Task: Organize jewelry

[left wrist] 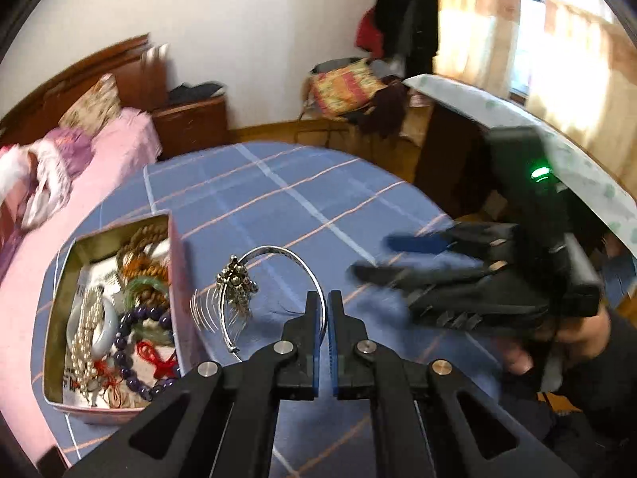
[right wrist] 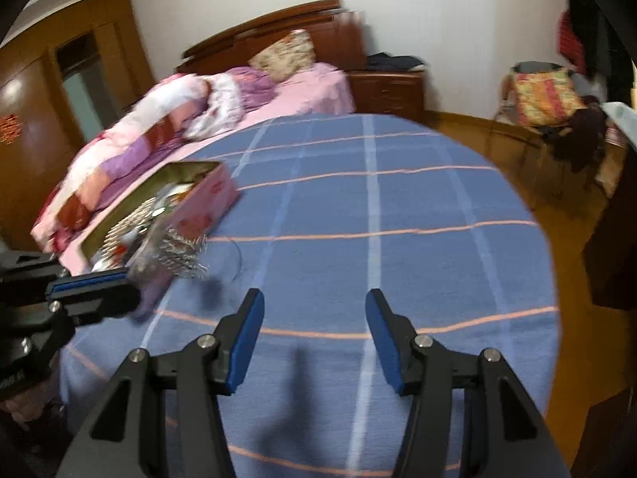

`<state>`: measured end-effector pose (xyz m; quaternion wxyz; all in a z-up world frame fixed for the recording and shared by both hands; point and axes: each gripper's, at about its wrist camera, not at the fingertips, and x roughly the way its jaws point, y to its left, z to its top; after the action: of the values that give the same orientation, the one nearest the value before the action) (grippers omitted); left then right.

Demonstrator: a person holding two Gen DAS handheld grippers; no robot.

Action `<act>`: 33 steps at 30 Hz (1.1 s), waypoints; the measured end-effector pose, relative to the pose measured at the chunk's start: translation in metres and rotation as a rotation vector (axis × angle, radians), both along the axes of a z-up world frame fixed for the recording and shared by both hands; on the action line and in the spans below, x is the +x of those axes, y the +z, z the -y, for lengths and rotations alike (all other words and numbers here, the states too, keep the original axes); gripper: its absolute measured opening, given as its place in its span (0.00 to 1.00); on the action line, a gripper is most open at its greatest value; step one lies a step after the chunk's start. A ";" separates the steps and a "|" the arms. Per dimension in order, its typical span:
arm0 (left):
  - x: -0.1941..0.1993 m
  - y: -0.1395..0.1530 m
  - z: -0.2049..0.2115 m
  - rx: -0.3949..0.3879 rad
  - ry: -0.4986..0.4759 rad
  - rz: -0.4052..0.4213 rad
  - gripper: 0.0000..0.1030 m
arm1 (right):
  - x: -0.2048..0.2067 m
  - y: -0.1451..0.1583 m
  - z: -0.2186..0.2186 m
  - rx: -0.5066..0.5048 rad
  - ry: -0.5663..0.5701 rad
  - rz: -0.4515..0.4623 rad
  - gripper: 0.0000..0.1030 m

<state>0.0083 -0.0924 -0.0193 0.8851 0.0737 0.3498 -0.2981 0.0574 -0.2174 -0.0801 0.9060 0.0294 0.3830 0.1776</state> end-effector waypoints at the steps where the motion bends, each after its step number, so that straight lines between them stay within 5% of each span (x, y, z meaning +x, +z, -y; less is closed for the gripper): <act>1: -0.002 0.005 0.001 -0.005 -0.008 0.008 0.02 | -0.002 -0.002 -0.003 0.009 0.029 -0.002 0.55; 6: 0.005 0.023 -0.004 -0.017 -0.018 -0.008 0.02 | -0.012 -0.001 -0.024 0.018 0.140 0.022 0.55; 21: 0.011 0.045 -0.014 -0.053 -0.053 -0.032 0.02 | -0.011 0.023 -0.060 0.031 0.226 0.181 0.55; 26: 0.010 0.047 -0.012 -0.071 -0.073 -0.033 0.02 | -0.010 0.030 -0.069 0.053 0.220 0.238 0.32; 28: 0.009 0.048 -0.013 -0.073 -0.071 -0.027 0.02 | -0.008 0.028 -0.070 0.059 0.210 0.218 0.12; 33: 0.014 0.046 -0.022 -0.059 -0.005 0.006 0.05 | -0.012 0.024 -0.066 0.022 0.193 0.178 0.12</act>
<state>0.0228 -0.0703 0.0267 0.8873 0.0492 0.3378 -0.3101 0.0455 -0.1518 -0.0557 0.9148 -0.0135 0.3000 0.2701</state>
